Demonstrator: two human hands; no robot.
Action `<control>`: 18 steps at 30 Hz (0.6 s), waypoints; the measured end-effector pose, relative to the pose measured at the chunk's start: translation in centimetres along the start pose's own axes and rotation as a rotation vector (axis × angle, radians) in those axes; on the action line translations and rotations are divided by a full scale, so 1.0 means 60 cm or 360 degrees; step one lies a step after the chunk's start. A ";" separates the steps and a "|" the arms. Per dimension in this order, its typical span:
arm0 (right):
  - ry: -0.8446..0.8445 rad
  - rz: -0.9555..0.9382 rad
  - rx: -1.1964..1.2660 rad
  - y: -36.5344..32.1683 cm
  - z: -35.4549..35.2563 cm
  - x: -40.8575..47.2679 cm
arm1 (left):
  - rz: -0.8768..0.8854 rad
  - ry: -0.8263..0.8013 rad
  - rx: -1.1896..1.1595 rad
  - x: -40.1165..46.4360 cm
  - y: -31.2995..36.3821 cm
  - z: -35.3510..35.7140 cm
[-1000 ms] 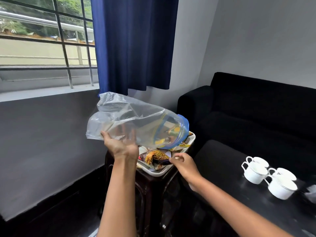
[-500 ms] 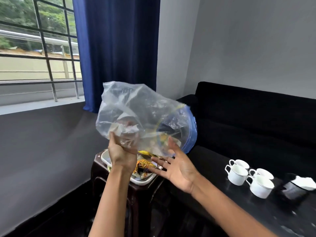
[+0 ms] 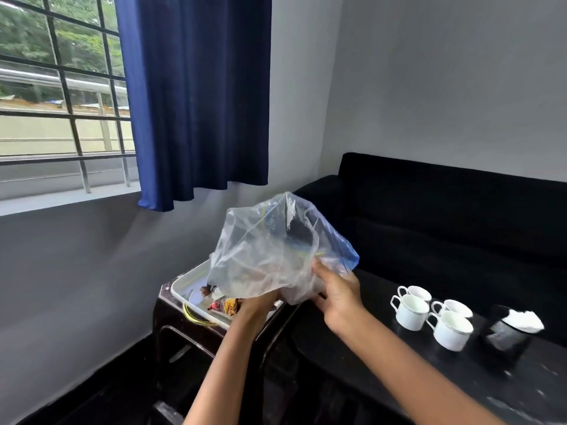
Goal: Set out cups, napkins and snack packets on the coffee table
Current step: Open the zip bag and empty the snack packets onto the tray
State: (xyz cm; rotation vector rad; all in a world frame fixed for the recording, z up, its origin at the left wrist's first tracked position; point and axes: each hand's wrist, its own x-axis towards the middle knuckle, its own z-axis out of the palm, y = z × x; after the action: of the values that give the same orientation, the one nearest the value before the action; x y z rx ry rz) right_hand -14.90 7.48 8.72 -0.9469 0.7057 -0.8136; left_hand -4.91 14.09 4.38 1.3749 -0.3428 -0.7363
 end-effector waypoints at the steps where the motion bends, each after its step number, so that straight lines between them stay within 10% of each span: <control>1: 0.0094 -0.0110 -0.0034 0.004 -0.005 0.004 | 0.0015 0.0011 0.0036 0.003 -0.003 0.004; 10: 0.0437 -0.1256 -0.1260 0.021 -0.065 0.035 | 0.0071 -0.0201 -0.0414 -0.015 0.031 0.001; 18: -0.0240 -0.1192 -0.1762 0.044 -0.047 0.013 | 0.0253 -0.0689 -0.0400 -0.037 0.036 0.019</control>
State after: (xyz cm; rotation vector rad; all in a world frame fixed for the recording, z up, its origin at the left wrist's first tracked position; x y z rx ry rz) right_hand -16.04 6.55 5.04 -2.3403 0.6521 -0.9669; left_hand -6.64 14.70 7.09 0.9335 -0.6691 -0.9096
